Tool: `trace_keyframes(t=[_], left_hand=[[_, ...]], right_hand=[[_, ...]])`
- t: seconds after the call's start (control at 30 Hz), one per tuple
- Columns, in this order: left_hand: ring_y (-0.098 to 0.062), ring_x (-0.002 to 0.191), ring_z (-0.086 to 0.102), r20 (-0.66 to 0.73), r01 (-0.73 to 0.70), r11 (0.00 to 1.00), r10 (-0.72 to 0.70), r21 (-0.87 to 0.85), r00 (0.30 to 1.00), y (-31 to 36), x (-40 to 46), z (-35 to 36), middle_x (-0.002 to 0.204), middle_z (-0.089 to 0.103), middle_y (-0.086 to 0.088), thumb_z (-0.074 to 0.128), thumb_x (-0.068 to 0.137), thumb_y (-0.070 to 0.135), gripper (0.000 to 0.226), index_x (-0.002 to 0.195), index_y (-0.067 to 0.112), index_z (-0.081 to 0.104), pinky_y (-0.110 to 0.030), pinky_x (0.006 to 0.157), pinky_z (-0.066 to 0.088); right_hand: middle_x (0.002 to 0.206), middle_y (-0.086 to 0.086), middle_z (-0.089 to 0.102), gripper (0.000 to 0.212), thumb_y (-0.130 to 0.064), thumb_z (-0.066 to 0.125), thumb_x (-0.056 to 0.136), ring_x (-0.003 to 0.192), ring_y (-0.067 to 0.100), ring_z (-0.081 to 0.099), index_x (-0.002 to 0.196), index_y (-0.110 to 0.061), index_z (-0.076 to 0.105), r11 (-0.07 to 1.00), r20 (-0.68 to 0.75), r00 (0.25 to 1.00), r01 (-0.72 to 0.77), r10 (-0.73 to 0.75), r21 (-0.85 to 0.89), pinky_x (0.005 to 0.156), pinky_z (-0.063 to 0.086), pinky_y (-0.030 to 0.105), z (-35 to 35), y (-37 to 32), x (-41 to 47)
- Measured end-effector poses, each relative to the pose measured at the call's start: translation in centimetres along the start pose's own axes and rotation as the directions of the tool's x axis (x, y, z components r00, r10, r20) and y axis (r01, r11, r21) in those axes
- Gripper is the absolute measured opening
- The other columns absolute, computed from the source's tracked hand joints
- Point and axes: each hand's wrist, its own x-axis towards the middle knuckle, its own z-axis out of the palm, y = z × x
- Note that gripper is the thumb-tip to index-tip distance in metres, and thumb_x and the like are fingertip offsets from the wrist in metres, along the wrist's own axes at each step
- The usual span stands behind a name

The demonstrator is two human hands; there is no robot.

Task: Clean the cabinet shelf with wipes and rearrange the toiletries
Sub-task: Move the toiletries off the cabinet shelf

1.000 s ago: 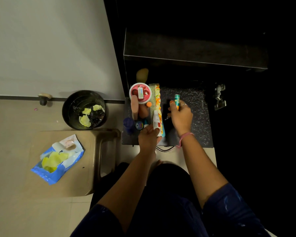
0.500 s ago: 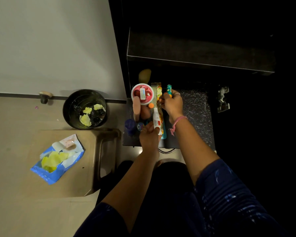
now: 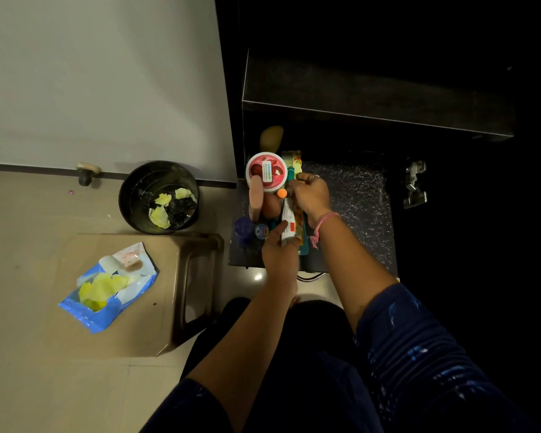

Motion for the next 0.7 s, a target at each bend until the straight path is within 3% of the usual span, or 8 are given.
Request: trace_keyframes(t=[0.13,0.43,0.6,0.7], left_hand=[[-0.011,0.099,0.053,-0.006,-0.023,0.999,0.023,0.024,1.0,-0.1,-0.2,0.0,0.124,0.056,-0.004,0.052,0.088,-0.002,0.041,0.127,0.011,0.054,-0.001,0.054,0.043],[-0.025,0.11,0.057,-0.043,-0.044,0.998,0.046,0.042,0.998,-0.4,-0.6,-0.7,0.126,0.058,-0.015,0.054,0.086,-0.006,0.038,0.121,0.008,0.058,0.0,0.054,0.045],[-0.027,0.113,0.059,-0.035,-0.059,0.997,0.061,0.058,0.998,-0.9,-0.5,-1.0,0.125,0.06,-0.014,0.056,0.084,-0.006,0.035,0.113,0.014,0.062,-0.014,0.074,0.049],[-0.025,0.111,0.06,-0.026,-0.065,0.997,0.067,0.048,0.997,-1.1,-0.7,-1.3,0.125,0.061,-0.013,0.057,0.084,-0.006,0.034,0.11,0.015,0.063,-0.018,0.078,0.049]], right_hand=[[0.103,0.008,0.071,0.027,-0.015,0.06,0.086,0.097,0.023,0.066,0.112,-0.008,0.065,1.0,-0.001,1.0,0.023,-0.023,-0.002,0.092,0.053,0.042,-0.1,0.1,-0.3],[0.103,0.006,0.069,0.025,-0.009,0.057,0.088,0.097,0.019,0.065,0.112,-0.008,0.064,0.996,-0.022,0.998,0.062,-0.061,0.057,0.094,0.052,0.038,-0.8,0.8,-1.7],[0.106,0.012,0.069,0.024,-0.005,0.055,0.088,0.096,0.022,0.066,0.11,-0.005,0.065,0.993,-0.041,0.996,0.076,-0.073,0.09,0.093,0.053,0.038,-1.5,1.7,-2.6],[0.104,0.013,0.07,0.022,-0.005,0.055,0.089,0.089,0.02,0.065,0.107,-0.005,0.066,0.992,-0.046,0.997,0.063,-0.058,0.113,0.088,0.055,0.037,-2.0,2.3,-3.2]])
